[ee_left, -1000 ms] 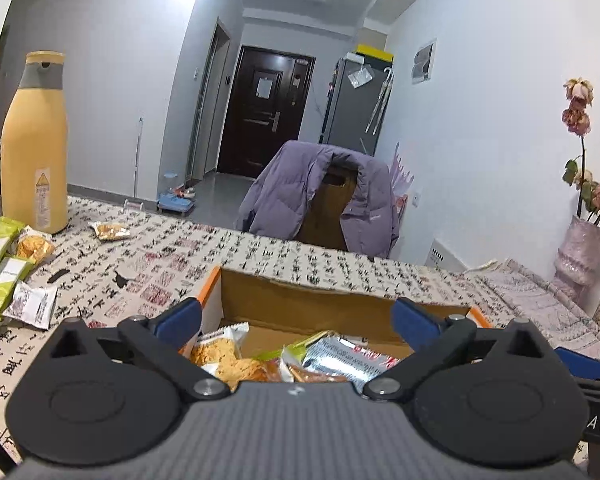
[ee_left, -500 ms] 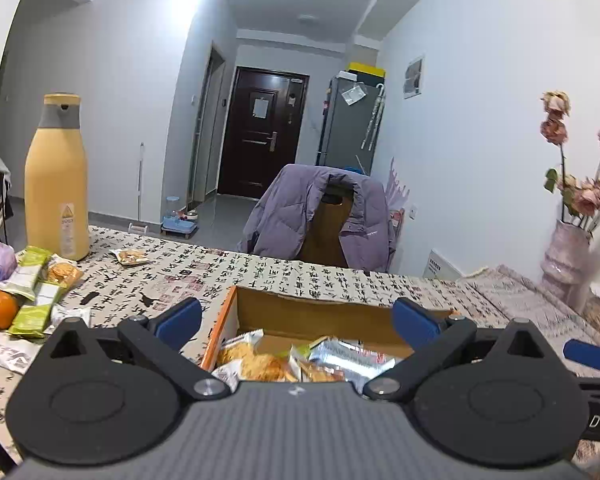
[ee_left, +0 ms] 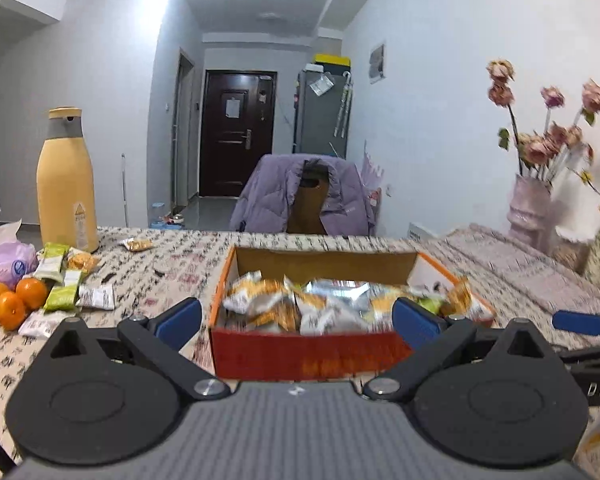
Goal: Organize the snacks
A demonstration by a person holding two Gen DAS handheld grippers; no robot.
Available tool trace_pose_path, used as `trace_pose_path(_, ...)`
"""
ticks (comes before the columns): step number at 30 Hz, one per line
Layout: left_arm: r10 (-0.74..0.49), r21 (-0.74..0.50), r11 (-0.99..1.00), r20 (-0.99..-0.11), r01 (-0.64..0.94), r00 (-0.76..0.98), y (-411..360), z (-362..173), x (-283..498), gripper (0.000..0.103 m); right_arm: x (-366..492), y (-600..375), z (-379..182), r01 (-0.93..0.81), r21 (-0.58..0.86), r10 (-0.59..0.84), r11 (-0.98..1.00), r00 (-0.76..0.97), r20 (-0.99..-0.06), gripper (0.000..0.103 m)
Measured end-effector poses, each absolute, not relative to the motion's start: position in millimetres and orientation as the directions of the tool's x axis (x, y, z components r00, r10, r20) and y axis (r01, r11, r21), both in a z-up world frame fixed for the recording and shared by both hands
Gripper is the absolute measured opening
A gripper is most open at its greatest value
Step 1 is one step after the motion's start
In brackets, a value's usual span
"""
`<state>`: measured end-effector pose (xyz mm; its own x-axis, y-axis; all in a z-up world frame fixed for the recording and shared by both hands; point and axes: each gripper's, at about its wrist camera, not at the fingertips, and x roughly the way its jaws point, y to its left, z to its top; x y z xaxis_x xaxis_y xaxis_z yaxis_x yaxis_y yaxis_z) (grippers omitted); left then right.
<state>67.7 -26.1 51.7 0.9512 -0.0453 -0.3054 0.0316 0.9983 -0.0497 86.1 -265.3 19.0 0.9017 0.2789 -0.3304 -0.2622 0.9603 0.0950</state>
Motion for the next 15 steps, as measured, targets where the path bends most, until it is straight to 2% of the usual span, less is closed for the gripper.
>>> trace_pose_path(15,-0.075,-0.057,0.997,-0.414,0.056,0.907,-20.8,-2.1,22.8,0.103,34.3,-272.7,-16.8,-0.235,0.105,0.257,0.966,0.871,-0.419,0.103)
